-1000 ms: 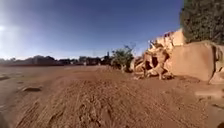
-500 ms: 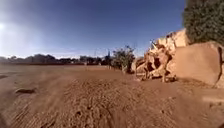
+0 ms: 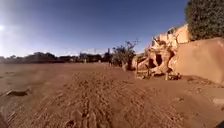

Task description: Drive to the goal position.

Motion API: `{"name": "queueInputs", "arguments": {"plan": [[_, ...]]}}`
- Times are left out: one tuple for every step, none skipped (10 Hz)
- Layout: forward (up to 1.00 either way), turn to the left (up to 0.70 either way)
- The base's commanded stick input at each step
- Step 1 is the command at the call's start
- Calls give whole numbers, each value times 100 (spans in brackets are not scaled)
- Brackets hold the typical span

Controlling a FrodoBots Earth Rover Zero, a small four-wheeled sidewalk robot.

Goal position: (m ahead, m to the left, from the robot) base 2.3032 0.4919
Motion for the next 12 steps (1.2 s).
{"name": "queueInputs", "arguments": {"plan": [[50, 0], [50, 0], [50, 0], [50, 0], [50, 0], [50, 0], [50, 0], [50, 0], [50, 0], [50, 0], [50, 0], [50, 0]]}}
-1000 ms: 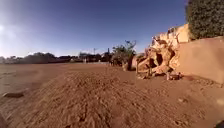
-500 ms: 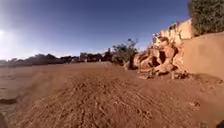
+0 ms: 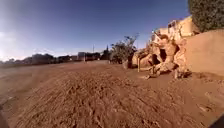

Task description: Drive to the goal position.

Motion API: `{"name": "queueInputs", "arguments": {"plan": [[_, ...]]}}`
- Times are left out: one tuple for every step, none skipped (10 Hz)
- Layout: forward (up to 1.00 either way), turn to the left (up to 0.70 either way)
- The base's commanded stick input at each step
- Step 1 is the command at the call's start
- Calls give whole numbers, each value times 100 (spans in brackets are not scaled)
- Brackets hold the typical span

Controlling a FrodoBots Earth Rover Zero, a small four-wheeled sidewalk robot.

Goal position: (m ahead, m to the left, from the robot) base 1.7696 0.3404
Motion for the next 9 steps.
{"name": "queueInputs", "arguments": {"plan": [[50, 0], [50, 0], [50, 0], [50, 0], [50, 0], [50, 0], [50, 0], [50, 0], [50, 0]]}}
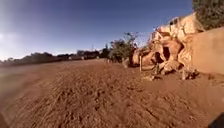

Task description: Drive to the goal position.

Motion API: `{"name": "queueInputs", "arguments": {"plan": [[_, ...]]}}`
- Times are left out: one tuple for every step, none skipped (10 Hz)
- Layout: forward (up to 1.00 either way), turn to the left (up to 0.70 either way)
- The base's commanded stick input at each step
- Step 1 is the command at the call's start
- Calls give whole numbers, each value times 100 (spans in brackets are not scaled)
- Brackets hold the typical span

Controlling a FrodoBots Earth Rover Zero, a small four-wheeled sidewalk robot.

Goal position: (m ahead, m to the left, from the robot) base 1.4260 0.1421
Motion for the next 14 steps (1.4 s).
{"name": "queueInputs", "arguments": {"plan": [[50, 0], [50, 0], [50, 0], [50, 0], [50, 0], [50, 0], [50, 0], [50, 0], [50, 0], [50, 0], [50, 0], [50, 0], [50, 0], [50, 0]]}}
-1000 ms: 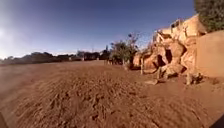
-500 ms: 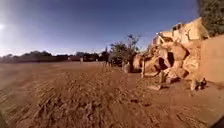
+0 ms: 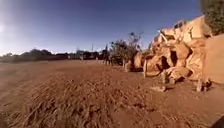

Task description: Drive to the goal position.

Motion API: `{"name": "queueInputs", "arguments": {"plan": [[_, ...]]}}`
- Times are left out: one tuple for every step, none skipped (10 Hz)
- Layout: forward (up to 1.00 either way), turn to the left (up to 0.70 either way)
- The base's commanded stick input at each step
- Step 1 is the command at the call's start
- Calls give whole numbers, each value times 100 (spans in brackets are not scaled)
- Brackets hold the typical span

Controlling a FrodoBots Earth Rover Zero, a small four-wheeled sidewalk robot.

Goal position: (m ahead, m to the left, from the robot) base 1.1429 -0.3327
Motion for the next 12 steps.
{"name": "queueInputs", "arguments": {"plan": [[50, 3], [50, 10], [50, 38], [50, 50], [50, 50], [50, 50], [50, 50], [50, 50], [50, 50], [50, 50], [50, 50], [50, 34]]}}
